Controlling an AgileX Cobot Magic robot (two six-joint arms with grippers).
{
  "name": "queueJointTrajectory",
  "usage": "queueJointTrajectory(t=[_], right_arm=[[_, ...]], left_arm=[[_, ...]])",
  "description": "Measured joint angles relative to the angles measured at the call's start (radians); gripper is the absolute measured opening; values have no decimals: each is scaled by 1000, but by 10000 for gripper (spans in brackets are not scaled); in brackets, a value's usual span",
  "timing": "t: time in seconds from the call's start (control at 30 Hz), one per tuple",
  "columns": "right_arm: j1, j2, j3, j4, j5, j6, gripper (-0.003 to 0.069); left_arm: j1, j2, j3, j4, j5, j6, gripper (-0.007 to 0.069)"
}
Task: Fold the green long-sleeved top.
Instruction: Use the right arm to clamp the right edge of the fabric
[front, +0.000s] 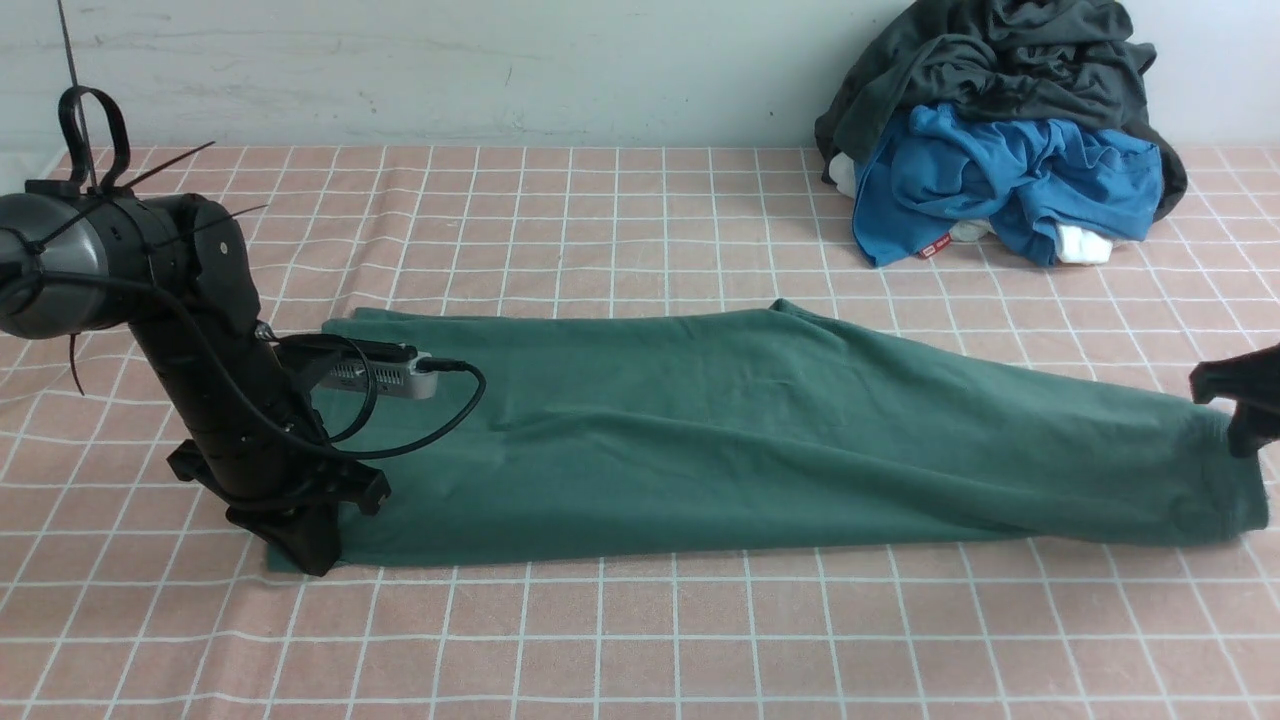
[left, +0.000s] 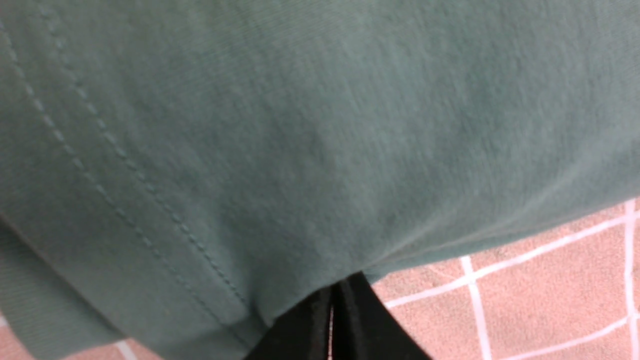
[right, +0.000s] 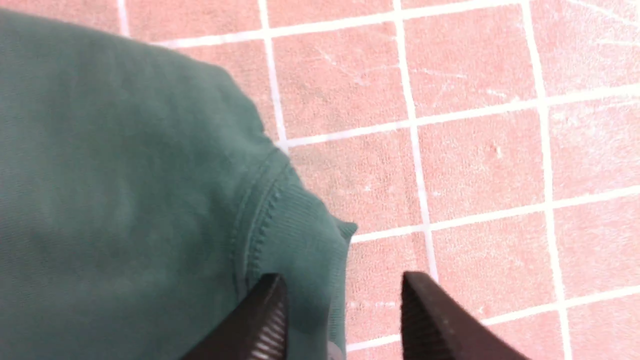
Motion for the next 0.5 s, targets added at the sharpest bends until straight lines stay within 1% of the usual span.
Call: queueJointTrajectory(t=[0.03,0.07,0.1,0.23,0.37,0.43,0.5], right_arm=[[-7,18,0,28,-6,-13,402],[-7,21,0,32,-7,-15,409],[-7,51,0,61,-16,-27,475],[-6,111,-3,119,-31,-48,556],[-7,116,-10,141,-36,-72,570],[-5,116,-10,147,-38,-90,552],[3,116,-10,151,-39,-104,511]], left_arm=[[0,0,0,0,-1,0,-3],[0,0,0,0,-1,0,-3],[0,0,0,-1,-1,0,-3],[0,0,0,-1,-1,0,-3],[1,0,0,-1,-1,0,-3],[1,0,0,-1,-1,0,-3],[1,0,0,-1,-1,0,-3]])
